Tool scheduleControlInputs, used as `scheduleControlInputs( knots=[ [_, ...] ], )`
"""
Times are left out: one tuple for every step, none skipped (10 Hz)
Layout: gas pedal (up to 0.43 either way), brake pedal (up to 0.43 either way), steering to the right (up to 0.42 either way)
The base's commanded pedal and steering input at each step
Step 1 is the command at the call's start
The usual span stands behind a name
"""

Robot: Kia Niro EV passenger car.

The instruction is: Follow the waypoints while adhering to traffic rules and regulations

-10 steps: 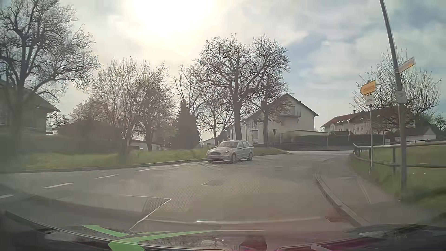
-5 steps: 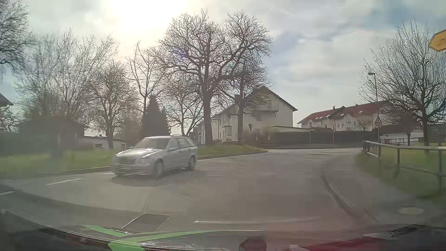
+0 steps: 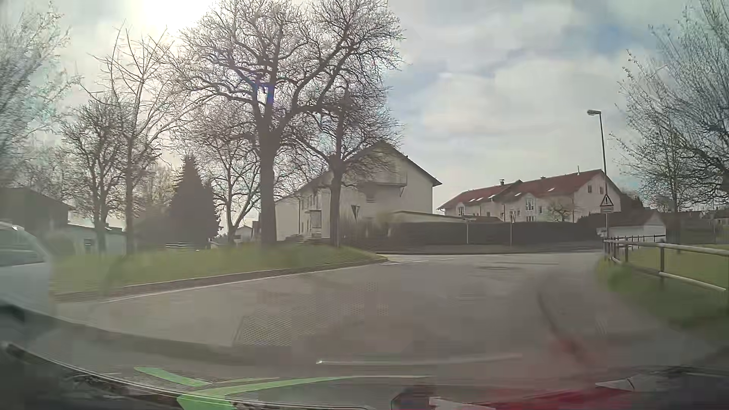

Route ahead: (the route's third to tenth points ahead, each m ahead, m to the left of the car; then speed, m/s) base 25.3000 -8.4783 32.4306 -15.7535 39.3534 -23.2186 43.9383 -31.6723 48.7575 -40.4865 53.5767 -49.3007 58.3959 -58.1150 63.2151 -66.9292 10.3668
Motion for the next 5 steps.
scheduleControlInputs(
  knots=[
    [0.138,0.000,0.119],
    [0.138,0.000,0.120],
    [0.138,0.000,0.121],
    [0.138,0.000,0.121],
    [0.138,0.000,0.121]
  ],
)
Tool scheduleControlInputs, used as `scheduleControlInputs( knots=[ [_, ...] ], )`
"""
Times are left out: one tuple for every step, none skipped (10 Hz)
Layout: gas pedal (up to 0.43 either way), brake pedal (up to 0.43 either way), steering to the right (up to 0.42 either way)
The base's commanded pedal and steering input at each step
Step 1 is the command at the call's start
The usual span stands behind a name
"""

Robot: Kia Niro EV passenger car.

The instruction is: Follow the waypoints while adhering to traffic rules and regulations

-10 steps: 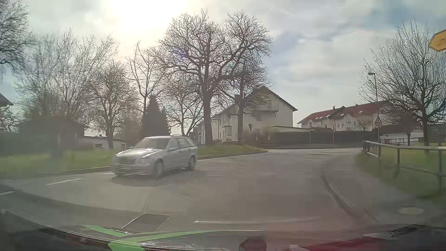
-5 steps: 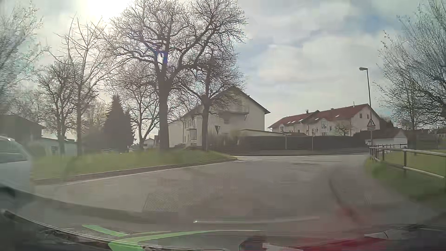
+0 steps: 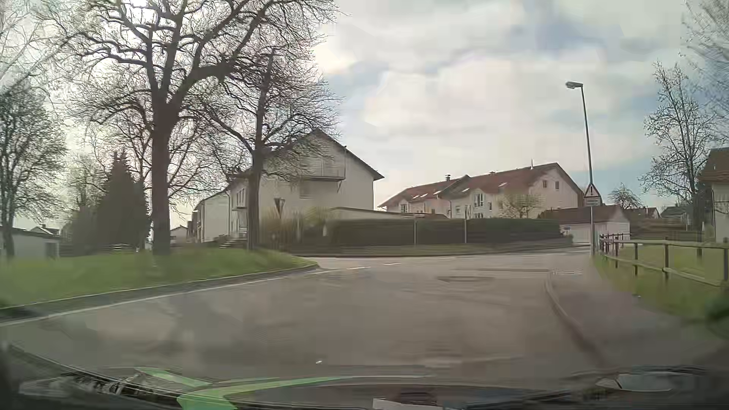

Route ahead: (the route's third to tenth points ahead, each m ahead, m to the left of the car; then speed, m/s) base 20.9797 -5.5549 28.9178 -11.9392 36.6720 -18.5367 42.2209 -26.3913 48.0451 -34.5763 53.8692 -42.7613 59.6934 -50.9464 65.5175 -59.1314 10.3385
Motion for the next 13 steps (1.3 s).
scheduleControlInputs(
  knots=[
    [0.138,0.000,0.123],
    [0.138,0.000,0.125],
    [0.138,0.000,0.126],
    [0.138,0.000,0.126],
    [0.138,0.000,0.126],
    [0.138,0.000,0.126],
    [0.138,0.000,0.123],
    [0.150,0.000,0.118],
    [0.150,0.000,0.116],
    [0.150,0.000,0.115],
    [0.150,0.000,0.114],
    [0.157,0.000,0.115],
    [0.157,0.000,0.116]
  ],
)
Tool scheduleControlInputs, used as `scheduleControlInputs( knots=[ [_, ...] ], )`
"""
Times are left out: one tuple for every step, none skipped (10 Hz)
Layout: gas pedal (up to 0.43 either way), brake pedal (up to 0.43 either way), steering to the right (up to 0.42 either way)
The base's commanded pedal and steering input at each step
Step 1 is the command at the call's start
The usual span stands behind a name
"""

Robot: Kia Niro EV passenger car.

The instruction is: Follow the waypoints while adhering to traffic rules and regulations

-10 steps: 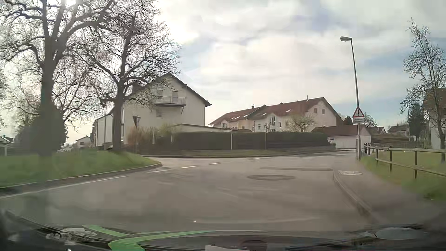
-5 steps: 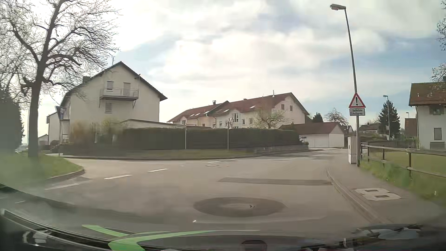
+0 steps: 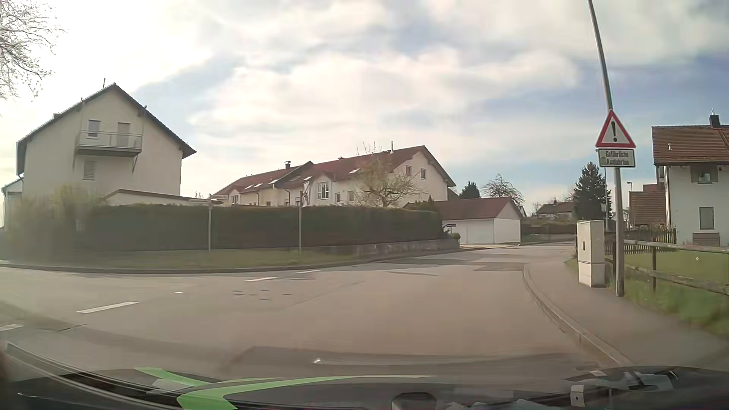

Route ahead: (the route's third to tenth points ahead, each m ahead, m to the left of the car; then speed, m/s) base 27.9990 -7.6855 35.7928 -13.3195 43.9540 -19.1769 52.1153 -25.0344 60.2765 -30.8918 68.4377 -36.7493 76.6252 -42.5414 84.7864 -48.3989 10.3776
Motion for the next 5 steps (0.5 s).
scheduleControlInputs(
  knots=[
    [0.157,0.000,0.114],
    [0.157,0.000,0.110],
    [0.157,0.000,0.108],
    [0.157,0.000,0.108],
    [0.157,0.000,0.108]
  ],
)
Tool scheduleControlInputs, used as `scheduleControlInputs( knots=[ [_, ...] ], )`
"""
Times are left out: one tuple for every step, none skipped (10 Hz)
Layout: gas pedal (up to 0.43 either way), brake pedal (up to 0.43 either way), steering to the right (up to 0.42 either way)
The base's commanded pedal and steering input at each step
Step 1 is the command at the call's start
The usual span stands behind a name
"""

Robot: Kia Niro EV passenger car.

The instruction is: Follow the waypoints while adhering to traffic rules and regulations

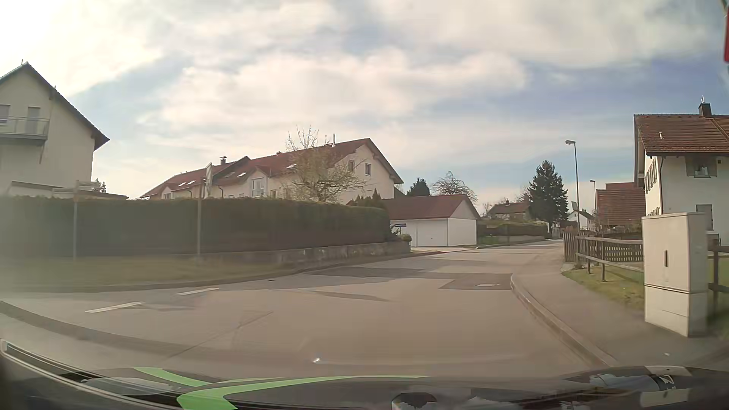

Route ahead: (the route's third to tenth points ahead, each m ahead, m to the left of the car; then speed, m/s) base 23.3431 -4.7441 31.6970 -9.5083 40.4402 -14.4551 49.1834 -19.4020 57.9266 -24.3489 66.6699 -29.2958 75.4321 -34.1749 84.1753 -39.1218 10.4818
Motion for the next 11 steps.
scheduleControlInputs(
  knots=[
    [0.157,0.000,0.108],
    [0.157,0.000,0.108],
    [0.157,0.000,0.105],
    [0.157,0.000,0.104],
    [0.157,0.000,0.102],
    [0.157,0.000,0.100],
    [0.157,0.000,0.100],
    [0.157,0.000,0.099],
    [0.157,0.000,0.097],
    [0.157,0.000,0.097],
    [0.157,0.000,0.097]
  ],
)
